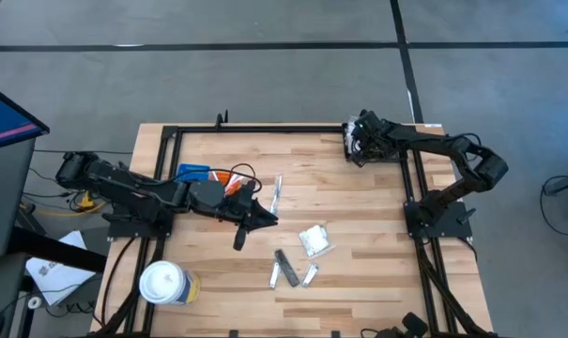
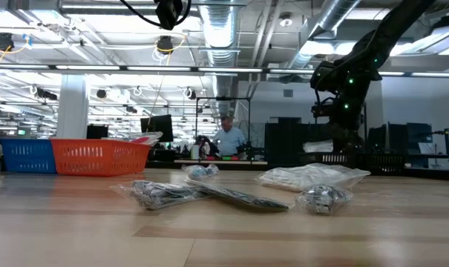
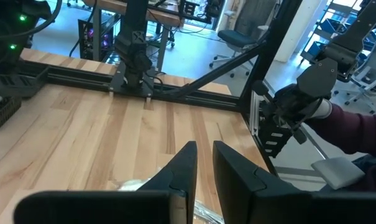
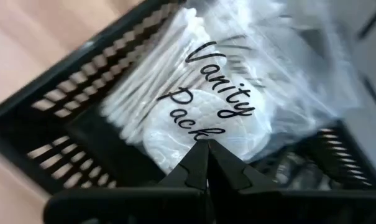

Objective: Pick & Place Travel size toiletries
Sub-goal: Put the cotton pack into the left black bin, then put the dark blue toothbrush into the orange bin

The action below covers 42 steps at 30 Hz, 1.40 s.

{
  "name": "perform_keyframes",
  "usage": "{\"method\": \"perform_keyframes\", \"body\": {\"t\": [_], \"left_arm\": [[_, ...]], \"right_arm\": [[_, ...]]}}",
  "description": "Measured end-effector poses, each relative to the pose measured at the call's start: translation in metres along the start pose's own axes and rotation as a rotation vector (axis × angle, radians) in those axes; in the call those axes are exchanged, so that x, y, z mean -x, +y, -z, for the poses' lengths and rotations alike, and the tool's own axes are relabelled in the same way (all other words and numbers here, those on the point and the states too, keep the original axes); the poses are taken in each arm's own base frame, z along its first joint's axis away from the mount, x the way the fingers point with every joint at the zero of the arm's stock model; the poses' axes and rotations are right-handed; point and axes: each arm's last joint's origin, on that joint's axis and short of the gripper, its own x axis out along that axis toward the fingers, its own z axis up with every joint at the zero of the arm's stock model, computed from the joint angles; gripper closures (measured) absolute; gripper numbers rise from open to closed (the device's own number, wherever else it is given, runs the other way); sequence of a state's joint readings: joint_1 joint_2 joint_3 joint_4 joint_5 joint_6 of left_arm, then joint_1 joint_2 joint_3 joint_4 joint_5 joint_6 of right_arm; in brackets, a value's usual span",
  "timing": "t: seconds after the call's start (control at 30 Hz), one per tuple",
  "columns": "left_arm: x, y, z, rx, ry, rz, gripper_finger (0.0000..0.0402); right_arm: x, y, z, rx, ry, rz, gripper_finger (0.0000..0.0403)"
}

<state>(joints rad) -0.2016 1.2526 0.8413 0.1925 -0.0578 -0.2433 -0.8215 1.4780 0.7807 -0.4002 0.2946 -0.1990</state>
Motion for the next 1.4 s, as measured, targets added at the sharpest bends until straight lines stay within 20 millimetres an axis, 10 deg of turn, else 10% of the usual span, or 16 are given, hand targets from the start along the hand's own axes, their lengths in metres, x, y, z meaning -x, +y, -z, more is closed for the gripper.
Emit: {"method": "perform_keyframes", "body": {"t": [0.97,1.4], "left_arm": [[0.000,0.000,0.000,0.000,-0.001,-0.001,0.0355],[0.000,0.000,0.000,0.000,-0.001,0.001,0.0355]], "right_arm": [[0.008,0.010,-0.005,0.019,0.004,0.002,0.0403],[0.049,0.042,-0.019,0.141,-0.254,-0.256,0.0403]]}}
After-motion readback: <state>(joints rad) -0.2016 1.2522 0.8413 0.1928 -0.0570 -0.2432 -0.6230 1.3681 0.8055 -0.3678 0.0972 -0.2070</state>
